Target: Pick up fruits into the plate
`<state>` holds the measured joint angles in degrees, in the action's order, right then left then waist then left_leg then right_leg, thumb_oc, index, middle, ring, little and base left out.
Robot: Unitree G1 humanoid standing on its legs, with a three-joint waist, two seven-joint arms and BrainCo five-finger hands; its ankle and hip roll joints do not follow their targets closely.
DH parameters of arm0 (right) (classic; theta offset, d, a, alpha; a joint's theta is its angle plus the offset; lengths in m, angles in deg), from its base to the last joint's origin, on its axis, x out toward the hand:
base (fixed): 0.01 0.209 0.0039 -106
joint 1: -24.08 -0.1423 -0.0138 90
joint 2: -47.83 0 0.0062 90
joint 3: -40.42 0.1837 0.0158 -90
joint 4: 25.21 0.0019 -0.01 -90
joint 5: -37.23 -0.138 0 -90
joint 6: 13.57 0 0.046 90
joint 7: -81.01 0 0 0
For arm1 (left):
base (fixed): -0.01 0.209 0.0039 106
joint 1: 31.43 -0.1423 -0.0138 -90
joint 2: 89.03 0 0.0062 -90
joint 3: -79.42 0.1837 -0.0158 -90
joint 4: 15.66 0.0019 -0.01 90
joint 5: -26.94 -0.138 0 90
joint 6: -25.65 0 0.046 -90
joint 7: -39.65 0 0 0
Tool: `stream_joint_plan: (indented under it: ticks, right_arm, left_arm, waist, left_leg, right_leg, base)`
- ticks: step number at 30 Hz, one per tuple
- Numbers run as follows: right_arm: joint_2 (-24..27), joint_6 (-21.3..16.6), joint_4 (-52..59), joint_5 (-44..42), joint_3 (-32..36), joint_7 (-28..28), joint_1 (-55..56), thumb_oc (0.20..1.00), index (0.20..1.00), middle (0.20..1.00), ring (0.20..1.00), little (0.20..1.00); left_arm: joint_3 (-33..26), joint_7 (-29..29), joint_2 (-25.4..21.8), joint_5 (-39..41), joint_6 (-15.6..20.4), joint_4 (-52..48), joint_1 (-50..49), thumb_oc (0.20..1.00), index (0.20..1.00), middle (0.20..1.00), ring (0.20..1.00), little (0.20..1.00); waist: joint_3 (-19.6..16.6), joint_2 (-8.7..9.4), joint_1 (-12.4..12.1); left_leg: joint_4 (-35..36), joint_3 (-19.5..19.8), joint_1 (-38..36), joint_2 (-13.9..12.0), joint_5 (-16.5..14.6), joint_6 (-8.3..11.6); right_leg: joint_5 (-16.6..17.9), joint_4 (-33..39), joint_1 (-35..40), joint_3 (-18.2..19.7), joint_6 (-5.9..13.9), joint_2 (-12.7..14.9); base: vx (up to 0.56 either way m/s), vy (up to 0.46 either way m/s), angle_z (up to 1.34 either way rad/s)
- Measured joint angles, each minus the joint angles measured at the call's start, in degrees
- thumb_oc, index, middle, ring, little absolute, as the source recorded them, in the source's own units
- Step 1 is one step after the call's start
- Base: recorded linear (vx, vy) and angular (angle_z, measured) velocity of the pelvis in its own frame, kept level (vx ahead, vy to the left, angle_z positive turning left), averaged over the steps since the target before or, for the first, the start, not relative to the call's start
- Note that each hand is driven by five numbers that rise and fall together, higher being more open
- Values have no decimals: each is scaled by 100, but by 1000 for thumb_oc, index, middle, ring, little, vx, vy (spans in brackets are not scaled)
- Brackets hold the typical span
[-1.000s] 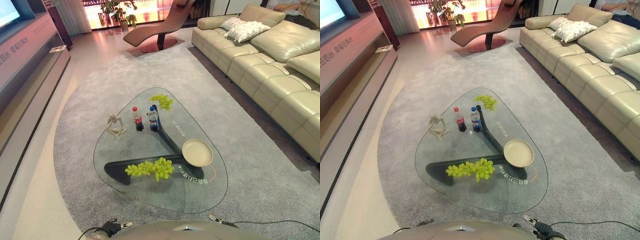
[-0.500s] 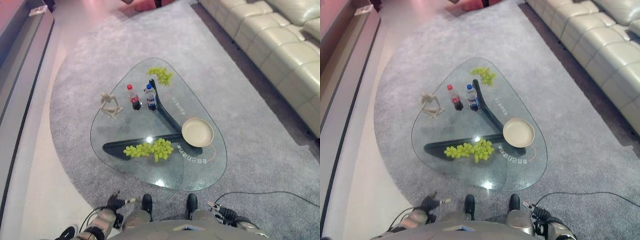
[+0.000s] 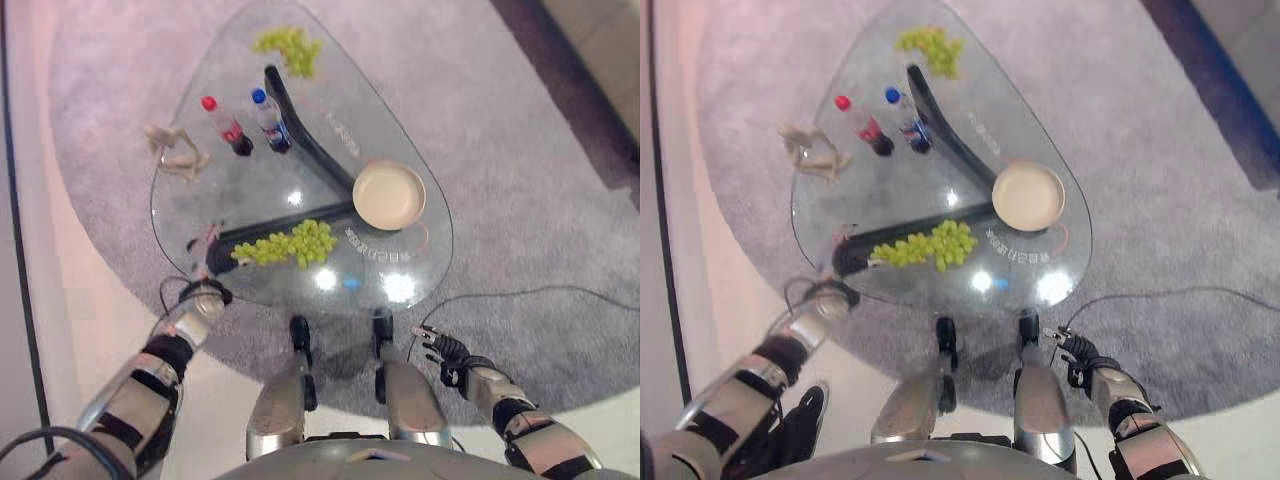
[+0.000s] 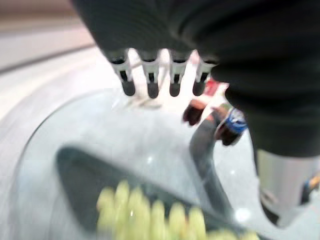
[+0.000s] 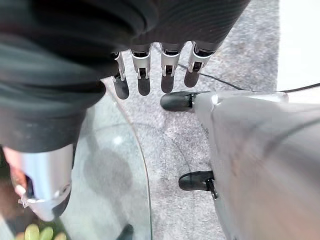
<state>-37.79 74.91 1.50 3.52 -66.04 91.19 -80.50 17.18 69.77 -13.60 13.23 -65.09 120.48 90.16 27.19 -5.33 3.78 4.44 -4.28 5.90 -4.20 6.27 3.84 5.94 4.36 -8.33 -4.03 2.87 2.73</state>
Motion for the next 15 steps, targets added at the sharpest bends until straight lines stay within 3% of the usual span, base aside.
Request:
stream_joint_plan:
  ticks: [3, 10, 15]
  right_arm:
    - [-31, -11, 142, -157, -63, 2, -217, 1000, 1000, 1000, 1000, 1000]
    - [-103, -147, 200, -530, -192, 2, -625, 1000, 1000, 1000, 1000, 1000]
    - [-159, -260, 311, -832, -258, 16, -807, 1000, 1000, 1000, 1000, 1000]
  left_arm:
    - [137, 69, -188, -540, -347, 32, 590, 1000, 1000, 1000, 1000, 1000]
    - [773, -26, -189, -1189, -998, 600, 1775, 1000, 1000, 1000, 1000, 1000]
    - [1071, -36, -142, -1316, -1198, 1397, 2231, 1000, 1000, 1000, 1000, 1000]
  waist:
    - [320, 41, 63]
    - [390, 139, 275]
    - [421, 251, 468]
  left_leg:
    - [-55, -36, 204, -9, 18, 20]
    - [-343, -157, 982, 19, 24, 9]
    - [-669, -282, 1627, 27, 23, 3]
  right_leg:
    - [0, -183, -289, 34, 0, -3]
    - [-16, -763, -1299, 196, 17, 33]
    - [-35, -1250, -2103, 385, 38, 40]
  base:
    - [-60, -62, -9]
    - [-52, -55, -12]
    - [-60, -22, -15]
